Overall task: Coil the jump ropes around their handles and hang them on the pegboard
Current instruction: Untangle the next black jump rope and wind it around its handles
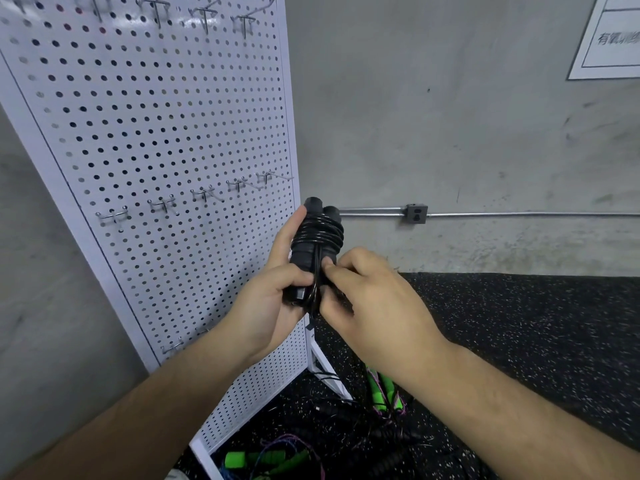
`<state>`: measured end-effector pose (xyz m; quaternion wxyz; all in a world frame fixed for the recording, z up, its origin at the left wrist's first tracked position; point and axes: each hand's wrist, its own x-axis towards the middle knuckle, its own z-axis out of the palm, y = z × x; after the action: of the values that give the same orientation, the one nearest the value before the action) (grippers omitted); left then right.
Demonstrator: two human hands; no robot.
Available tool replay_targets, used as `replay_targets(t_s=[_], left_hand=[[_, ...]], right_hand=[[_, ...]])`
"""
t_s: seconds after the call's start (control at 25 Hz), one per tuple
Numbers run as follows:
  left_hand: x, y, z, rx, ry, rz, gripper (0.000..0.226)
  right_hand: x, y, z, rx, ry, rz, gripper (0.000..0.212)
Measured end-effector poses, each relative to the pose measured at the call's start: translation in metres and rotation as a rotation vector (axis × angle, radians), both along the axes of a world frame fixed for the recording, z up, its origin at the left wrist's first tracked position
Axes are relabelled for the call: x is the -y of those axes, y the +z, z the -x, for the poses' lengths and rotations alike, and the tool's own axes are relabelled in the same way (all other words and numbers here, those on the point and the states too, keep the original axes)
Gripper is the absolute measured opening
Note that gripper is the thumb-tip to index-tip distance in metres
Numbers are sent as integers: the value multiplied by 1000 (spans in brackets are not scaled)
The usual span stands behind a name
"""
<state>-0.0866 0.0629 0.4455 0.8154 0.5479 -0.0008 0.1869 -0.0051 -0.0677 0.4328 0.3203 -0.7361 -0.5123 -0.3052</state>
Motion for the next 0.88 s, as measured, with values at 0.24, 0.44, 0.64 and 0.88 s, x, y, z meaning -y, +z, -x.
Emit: replay_targets(t_s=[0.24, 0.44, 0.64, 0.88], left_hand=[[3, 5, 1, -42, 29, -16, 88], [4, 6, 2, -40, 37, -111, 89], [7, 3, -1, -7, 18, -134, 87], [-3, 0, -1, -2, 30, -246, 81]], right_hand=[[-1, -6, -6, -22, 90, -44, 23], [2, -6, -5, -132, 198, -89, 23], [3, 1, 2, -374, 227, -252, 8], [0, 9, 2, -651, 200, -254, 18]])
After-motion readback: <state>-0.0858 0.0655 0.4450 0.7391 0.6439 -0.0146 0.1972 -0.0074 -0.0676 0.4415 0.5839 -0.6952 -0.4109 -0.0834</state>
